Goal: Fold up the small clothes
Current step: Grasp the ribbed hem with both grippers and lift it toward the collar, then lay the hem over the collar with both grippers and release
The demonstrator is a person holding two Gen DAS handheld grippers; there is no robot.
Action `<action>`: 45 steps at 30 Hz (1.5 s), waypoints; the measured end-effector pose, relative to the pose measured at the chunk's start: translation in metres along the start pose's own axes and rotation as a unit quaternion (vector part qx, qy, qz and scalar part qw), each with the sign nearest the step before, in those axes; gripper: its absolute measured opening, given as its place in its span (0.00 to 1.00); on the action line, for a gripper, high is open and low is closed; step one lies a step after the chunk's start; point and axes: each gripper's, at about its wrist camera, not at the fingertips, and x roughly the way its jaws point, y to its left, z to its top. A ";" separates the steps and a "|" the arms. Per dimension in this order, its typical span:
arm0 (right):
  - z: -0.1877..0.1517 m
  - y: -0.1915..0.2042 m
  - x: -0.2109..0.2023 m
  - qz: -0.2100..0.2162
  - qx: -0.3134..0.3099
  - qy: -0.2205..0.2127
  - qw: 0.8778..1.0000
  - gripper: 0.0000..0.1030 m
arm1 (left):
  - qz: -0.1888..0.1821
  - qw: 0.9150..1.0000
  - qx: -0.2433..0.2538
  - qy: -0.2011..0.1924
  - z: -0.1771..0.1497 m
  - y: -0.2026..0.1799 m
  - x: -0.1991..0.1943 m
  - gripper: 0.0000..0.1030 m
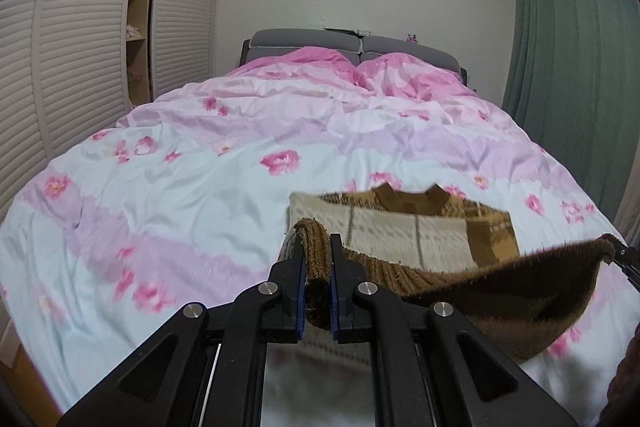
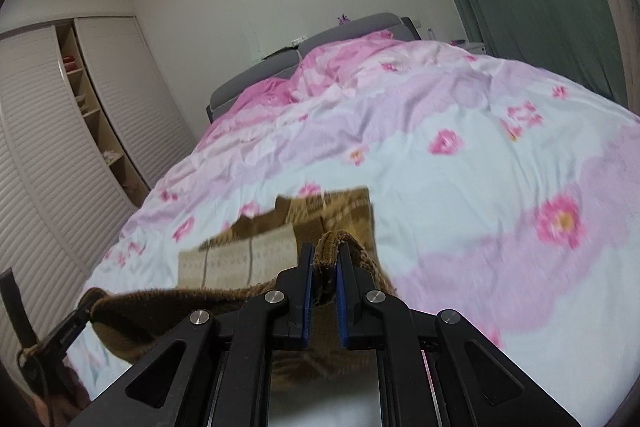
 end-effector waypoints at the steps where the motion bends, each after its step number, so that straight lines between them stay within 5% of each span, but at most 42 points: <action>1: 0.004 0.001 0.008 0.000 0.002 0.000 1.000 0.10 | 0.001 1.000 -0.003 0.001 0.006 0.000 0.010 0.10; 13: 0.057 0.002 0.135 -0.016 0.002 0.017 1.000 0.10 | 0.017 0.999 -0.019 0.034 0.052 0.004 0.134 0.10; 24: 0.052 -0.023 0.217 -0.063 0.016 0.063 0.996 0.10 | 0.034 0.996 0.001 0.079 0.052 -0.002 0.221 0.11; 30: 0.047 -0.022 0.228 -0.075 -0.005 0.088 0.993 0.13 | 0.046 0.995 0.025 0.088 0.043 -0.008 0.231 0.12; 32: 0.050 -0.019 0.219 -0.075 -0.013 0.082 0.994 0.18 | 0.045 0.995 0.030 0.089 0.045 -0.010 0.224 0.13; 33: 0.051 -0.017 0.212 -0.083 -0.020 0.075 0.993 0.28 | 0.045 0.995 0.032 0.087 0.047 -0.011 0.221 0.20; 34: 0.053 -0.016 0.208 -0.092 -0.025 0.068 0.993 0.49 | 0.050 0.995 0.037 0.083 0.049 -0.011 0.216 0.36; 36: 0.056 -0.013 0.185 -0.108 -0.038 0.034 0.993 0.69 | 0.062 0.995 0.044 0.063 0.052 -0.010 0.200 0.59; 41: 0.060 0.003 0.160 -0.115 -0.090 0.007 0.989 0.70 | 0.062 0.995 0.065 0.043 0.057 -0.012 0.179 0.60; 45: 0.057 0.010 0.160 -0.126 -0.119 0.014 0.985 0.70 | 0.043 0.993 0.077 0.072 0.055 -0.013 0.193 0.61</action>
